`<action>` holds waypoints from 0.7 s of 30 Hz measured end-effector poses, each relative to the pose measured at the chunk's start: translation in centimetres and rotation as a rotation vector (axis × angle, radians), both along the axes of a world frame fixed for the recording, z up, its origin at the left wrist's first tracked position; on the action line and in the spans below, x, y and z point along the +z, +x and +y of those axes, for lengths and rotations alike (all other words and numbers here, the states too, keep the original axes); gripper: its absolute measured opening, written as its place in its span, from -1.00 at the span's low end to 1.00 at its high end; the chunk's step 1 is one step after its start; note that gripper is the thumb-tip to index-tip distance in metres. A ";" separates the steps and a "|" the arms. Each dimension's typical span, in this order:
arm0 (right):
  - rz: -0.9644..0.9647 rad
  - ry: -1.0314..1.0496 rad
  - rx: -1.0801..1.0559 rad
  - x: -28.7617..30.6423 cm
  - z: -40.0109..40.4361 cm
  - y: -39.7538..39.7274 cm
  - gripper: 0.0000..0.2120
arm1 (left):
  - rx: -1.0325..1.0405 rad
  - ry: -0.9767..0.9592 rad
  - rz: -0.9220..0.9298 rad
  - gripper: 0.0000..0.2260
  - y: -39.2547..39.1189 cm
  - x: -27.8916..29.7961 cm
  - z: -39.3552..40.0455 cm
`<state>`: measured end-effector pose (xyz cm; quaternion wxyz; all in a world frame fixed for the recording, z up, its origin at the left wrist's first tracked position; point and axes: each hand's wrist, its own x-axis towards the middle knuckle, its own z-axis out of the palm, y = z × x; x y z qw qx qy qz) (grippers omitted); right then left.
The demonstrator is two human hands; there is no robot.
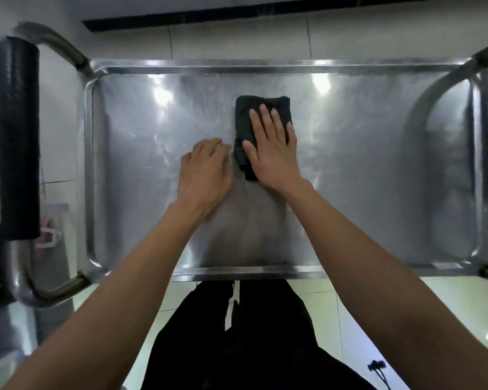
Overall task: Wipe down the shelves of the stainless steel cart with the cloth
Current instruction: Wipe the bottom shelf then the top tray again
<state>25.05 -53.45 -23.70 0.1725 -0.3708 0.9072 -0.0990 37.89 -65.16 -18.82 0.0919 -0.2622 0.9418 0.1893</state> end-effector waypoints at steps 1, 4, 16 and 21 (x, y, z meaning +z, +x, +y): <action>0.001 -0.002 0.002 0.0 -0.9 -1.3 -0.41 | 0.010 0.000 -0.009 -0.64 -0.5 -0.1 -0.1; 0.017 0.002 0.008 0.0 -3.2 -4.9 -0.41 | 0.021 0.003 -0.036 -0.65 -1.2 -0.6 -0.3; 0.006 0.001 0.040 0.1 -1.3 -3.9 -0.40 | -0.047 -0.030 -0.092 -0.64 0.0 -0.9 1.3; 0.018 0.019 0.029 0.3 5.0 2.2 -0.40 | -0.115 -0.029 -0.055 -0.67 2.3 -0.2 3.5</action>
